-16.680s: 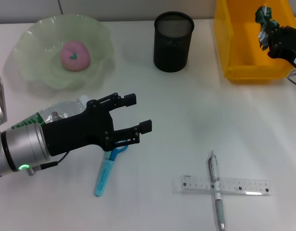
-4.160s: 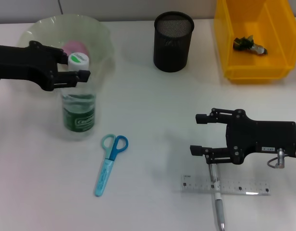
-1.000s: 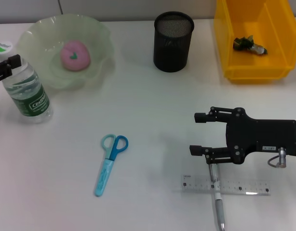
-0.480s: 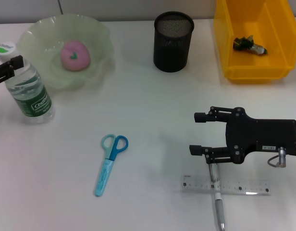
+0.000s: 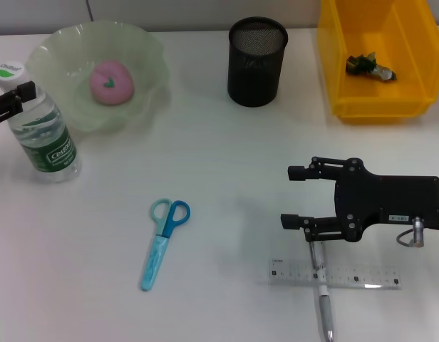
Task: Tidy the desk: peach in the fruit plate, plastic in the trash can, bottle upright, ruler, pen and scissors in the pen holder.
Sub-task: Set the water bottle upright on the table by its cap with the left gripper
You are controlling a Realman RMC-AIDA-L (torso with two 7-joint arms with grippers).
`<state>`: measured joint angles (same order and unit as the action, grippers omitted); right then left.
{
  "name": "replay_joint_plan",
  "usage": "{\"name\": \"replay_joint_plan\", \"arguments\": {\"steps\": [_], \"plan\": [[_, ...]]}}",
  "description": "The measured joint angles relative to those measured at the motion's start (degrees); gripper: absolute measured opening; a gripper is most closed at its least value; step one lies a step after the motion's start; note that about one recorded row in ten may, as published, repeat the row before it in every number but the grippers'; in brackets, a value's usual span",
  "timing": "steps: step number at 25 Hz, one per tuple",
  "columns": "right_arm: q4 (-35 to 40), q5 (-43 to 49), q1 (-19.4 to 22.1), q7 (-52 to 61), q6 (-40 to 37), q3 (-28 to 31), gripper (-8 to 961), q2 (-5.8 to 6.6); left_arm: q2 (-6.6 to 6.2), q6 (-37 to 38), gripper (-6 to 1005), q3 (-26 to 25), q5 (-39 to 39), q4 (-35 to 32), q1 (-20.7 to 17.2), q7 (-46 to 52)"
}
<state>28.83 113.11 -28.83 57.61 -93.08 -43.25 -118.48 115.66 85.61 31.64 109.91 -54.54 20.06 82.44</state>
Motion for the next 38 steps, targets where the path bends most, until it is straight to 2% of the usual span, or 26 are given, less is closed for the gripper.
{"name": "replay_joint_plan", "arguments": {"steps": [38], "plan": [[0.00,0.00,0.07,-0.17,0.00,-0.08,790,0.00,-0.27,1.41,506,0.41,0.01,-0.40,0.11,0.72]]}}
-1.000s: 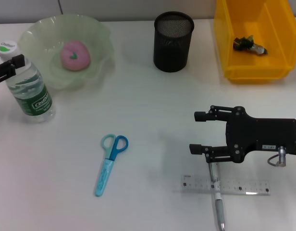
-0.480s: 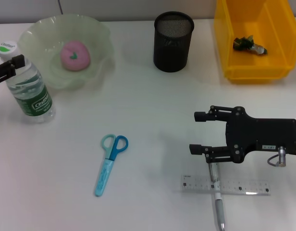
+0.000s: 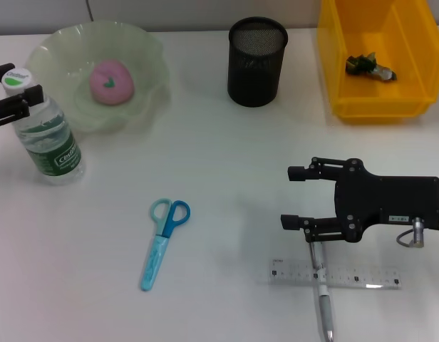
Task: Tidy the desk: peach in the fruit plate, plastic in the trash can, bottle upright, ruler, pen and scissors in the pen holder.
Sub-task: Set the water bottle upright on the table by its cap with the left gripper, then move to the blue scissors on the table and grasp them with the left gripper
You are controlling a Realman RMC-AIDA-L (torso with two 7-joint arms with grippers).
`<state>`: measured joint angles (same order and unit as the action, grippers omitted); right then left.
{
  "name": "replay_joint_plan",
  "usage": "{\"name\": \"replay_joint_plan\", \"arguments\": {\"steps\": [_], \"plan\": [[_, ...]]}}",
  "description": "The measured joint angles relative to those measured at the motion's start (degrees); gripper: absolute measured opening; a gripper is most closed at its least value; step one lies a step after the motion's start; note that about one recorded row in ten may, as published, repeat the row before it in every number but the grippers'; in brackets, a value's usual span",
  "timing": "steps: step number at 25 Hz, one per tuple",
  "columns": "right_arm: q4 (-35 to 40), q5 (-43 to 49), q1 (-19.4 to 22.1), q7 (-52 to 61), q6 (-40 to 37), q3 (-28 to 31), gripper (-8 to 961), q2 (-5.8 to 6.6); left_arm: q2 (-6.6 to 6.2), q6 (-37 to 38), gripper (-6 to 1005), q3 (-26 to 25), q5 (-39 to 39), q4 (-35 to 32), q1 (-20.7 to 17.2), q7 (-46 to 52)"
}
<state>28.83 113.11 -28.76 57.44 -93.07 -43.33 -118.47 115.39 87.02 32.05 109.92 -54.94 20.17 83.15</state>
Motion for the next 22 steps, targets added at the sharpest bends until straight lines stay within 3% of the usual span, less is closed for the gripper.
{"name": "replay_joint_plan", "arguments": {"steps": [8,13,22], "plan": [[0.00,0.00,0.09,0.14,0.00,0.00,791,0.00,0.00,1.44,724,-0.33,-0.48,-0.12,-0.19,-0.48],[0.00,0.00,0.11,0.26,0.00,0.00,790,0.00,-0.03,2.07,802,-0.37,-1.44,-0.18,-0.30,-0.49],[0.00,0.00,0.15,0.26,0.00,0.24,790,0.00,-0.22,2.35,802,-0.64,-5.07,0.12,-0.58,0.17]]}}
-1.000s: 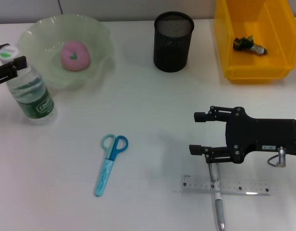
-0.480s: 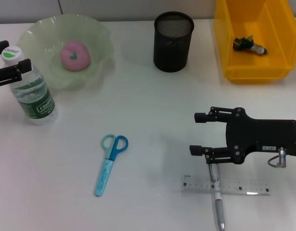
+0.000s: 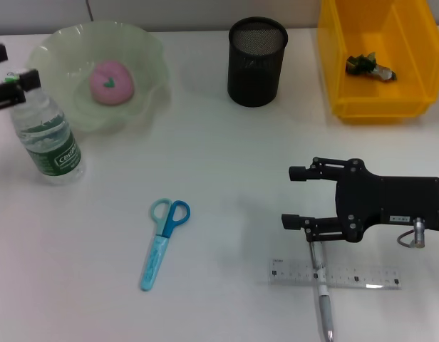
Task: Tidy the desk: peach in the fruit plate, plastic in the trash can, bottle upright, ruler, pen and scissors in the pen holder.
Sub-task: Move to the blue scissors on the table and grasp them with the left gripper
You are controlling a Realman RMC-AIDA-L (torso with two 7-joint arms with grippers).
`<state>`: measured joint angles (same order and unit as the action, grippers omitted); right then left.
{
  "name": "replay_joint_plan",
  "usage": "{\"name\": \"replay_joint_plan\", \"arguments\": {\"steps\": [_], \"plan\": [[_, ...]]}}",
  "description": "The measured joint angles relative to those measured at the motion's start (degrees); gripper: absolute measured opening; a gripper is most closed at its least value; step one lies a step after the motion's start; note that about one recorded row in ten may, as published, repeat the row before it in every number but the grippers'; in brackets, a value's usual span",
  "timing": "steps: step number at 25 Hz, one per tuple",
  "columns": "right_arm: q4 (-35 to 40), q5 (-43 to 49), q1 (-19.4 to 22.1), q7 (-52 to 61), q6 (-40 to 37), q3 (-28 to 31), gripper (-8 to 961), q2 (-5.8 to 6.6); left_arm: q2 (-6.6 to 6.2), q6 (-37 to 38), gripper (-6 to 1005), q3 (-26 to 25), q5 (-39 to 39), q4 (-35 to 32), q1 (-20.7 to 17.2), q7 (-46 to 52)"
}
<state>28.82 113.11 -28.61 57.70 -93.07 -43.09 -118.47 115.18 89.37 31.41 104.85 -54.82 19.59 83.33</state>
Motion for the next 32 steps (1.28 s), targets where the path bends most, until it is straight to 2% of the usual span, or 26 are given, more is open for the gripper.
{"name": "replay_joint_plan", "arguments": {"steps": [4,6,11,13,15,20,26,32], "plan": [[0.00,0.00,0.05,0.06,0.00,0.34,791,0.00,-0.04,1.40,801,-0.05,-2.69,0.20,-0.12,0.48],[0.00,-0.05,0.05,0.14,0.00,0.42,791,0.00,-0.03,7.82,801,-0.01,-8.45,0.69,0.24,2.91],[0.01,-1.05,-0.15,0.96,0.00,0.50,791,0.00,0.27,13.75,801,0.84,-12.56,5.83,1.20,3.00],[0.29,-1.59,-0.31,1.98,0.00,0.54,791,0.00,0.37,15.54,801,2.40,-11.86,10.76,1.98,0.39],[0.62,-2.35,-0.37,2.75,0.00,0.56,791,0.00,0.37,15.71,801,3.25,-11.66,12.33,2.07,-0.78],[1.45,-4.04,-0.52,4.38,-0.51,0.56,790,0.00,0.51,15.32,800,9.94,-10.96,18.85,1.70,-8.94],[1.38,-4.20,-0.74,4.73,-0.70,0.29,790,0.12,1.15,14.96,800,11.32,-8.56,20.30,1.83,-11.26],[1.23,-4.01,-0.69,6.58,-0.74,-0.02,790,0.14,1.06,14.29,800,11.67,-6.87,17.74,3.82,-10.34]]}}
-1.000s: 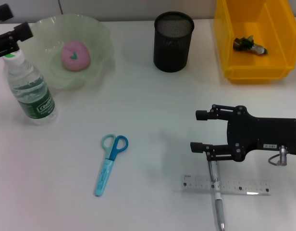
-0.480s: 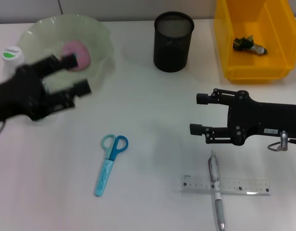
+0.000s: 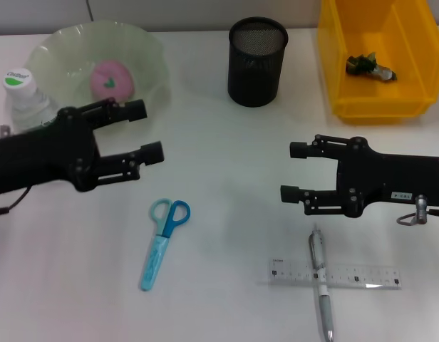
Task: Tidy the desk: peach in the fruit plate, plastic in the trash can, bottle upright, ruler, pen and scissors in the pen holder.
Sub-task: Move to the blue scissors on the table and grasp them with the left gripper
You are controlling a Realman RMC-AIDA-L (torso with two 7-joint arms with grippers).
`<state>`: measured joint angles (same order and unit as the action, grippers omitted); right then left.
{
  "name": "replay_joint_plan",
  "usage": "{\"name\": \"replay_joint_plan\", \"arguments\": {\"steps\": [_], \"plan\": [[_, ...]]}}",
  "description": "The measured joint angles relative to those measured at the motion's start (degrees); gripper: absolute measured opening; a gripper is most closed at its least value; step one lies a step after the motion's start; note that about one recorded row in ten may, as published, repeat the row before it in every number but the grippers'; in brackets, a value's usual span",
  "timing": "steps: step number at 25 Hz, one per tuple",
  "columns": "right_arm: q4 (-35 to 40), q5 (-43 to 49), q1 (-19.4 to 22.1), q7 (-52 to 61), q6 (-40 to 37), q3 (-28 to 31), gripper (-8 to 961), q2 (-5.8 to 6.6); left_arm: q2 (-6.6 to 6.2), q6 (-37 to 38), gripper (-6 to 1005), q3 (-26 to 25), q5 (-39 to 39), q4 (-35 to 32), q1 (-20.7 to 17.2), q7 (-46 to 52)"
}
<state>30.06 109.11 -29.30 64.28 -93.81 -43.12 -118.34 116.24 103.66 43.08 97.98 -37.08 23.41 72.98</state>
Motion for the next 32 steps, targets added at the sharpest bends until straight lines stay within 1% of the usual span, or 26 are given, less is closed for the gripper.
{"name": "replay_joint_plan", "arguments": {"steps": [3,7,9,13,17,20,24,27,32], "plan": [[0.04,0.01,0.32,0.57,0.04,0.10,791,-0.04,-0.18,-1.80,800,-0.35,1.35,-0.34,2.12,1.28],[-0.25,0.01,0.54,-0.22,2.66,-0.02,791,-0.53,0.44,-2.40,799,-1.09,0.76,-2.25,3.35,0.27],[-0.59,-0.17,0.55,-0.40,4.78,0.05,791,-0.71,0.60,-2.46,799,-1.10,0.55,-3.18,4.95,0.12],[-1.96,-1.20,0.50,-0.61,6.35,0.14,791,-0.80,0.62,-2.51,799,-0.71,1.07,-3.25,8.05,0.22],[-2.33,-1.25,0.50,-1.05,6.64,-0.14,791,-0.79,0.67,-2.08,799,-0.45,3.42,-3.74,9.64,1.65],[-1.96,-0.95,0.67,-1.14,6.38,-0.17,791,-0.65,0.44,-1.13,799,0.20,4.11,-4.84,9.96,2.92],[-1.63,-0.52,0.72,-1.70,6.28,-0.24,791,-0.29,0.74,-0.30,799,0.87,4.46,-6.32,9.90,3.75],[-0.91,-0.08,0.61,-2.26,5.95,-0.24,791,-0.20,1.07,-0.68,798,0.86,4.43,-6.76,9.89,3.13],[-0.12,0.28,-0.08,-2.13,5.34,-0.23,790,0.02,1.07,-2.21,798,1.04,4.61,-7.14,11.02,2.48]]}}
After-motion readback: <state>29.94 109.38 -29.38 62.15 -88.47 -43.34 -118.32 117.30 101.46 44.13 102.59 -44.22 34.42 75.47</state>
